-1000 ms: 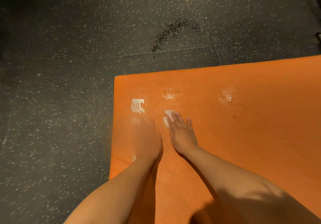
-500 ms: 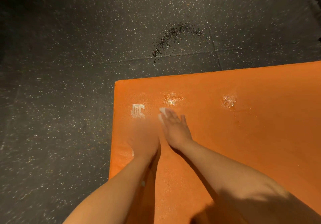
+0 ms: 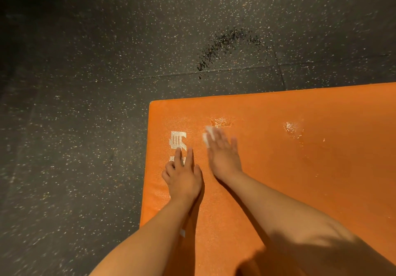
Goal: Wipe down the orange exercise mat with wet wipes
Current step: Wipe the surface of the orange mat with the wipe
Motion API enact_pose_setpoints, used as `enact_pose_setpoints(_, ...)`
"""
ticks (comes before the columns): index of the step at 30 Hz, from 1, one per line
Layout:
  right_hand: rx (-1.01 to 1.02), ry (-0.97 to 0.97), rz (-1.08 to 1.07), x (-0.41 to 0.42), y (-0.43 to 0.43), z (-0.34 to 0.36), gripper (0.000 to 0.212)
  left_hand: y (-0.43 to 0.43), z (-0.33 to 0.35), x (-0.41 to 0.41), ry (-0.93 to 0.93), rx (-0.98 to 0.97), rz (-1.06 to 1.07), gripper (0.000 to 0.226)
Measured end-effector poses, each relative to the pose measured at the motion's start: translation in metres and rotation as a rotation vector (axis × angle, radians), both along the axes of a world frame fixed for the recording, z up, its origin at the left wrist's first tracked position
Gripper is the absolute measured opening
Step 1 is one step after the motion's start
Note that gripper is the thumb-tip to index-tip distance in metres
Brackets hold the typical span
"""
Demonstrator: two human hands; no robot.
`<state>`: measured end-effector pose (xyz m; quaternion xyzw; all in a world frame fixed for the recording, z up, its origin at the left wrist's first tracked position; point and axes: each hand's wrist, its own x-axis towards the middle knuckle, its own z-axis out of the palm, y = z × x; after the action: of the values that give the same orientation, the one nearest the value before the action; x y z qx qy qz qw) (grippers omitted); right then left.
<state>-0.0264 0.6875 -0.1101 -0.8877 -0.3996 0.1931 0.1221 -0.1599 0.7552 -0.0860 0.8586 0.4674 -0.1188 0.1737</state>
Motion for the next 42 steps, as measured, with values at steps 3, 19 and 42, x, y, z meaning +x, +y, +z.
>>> enact_pose_setpoints(3, -0.008, -0.012, -0.245, 0.004, -0.014, 0.000, 0.064, -0.001, -0.001, 0.000, -0.006, -0.001, 0.001, 0.060)
enact_pose_setpoints(19, -0.049, 0.043, -0.200, 0.027, 0.007, 0.007, 0.068, 0.011, -0.001, 0.015, -0.083, -0.064, -0.059, 0.058)
enact_pose_setpoints(42, 0.003, -0.038, -0.075, 0.033, -0.011, -0.002, 0.068, 0.023, 0.006, 0.032, -0.033, -0.066, -0.017, 0.061)
